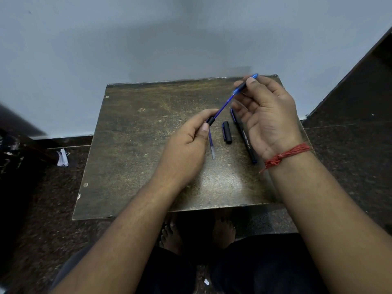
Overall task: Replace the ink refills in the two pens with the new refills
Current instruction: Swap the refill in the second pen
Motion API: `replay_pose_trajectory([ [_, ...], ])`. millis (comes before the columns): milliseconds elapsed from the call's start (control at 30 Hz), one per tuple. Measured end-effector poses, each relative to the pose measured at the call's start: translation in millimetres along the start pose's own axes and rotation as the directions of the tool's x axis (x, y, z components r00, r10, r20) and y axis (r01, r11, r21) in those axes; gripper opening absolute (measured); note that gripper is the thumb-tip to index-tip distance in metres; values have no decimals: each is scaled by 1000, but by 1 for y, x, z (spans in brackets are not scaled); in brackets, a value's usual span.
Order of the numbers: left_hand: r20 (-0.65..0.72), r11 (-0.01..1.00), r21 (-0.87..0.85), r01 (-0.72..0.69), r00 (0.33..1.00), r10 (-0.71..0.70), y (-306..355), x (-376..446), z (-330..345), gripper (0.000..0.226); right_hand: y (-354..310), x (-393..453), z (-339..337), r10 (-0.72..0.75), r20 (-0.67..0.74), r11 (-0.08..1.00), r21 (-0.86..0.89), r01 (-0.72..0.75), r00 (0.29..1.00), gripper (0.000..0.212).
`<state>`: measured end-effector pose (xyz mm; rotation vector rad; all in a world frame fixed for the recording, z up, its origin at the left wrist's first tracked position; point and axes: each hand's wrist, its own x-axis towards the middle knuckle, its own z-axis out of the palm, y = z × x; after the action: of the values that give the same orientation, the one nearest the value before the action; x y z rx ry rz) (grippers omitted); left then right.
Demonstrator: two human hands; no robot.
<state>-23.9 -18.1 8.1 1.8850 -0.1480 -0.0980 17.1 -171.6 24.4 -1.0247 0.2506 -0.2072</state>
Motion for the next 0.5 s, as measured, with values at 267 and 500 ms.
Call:
replay_pose_trajectory([
  [267,-120,992,-120,42,991,-56,-20,12,-5,32,-6,9,-17,-278,38,589,-783,201,960,8],
  [500,-176,985,-171,35,982,-65,-23,16,-8,33,-2,-22,5,104,250,-217,-939,267,963,15],
])
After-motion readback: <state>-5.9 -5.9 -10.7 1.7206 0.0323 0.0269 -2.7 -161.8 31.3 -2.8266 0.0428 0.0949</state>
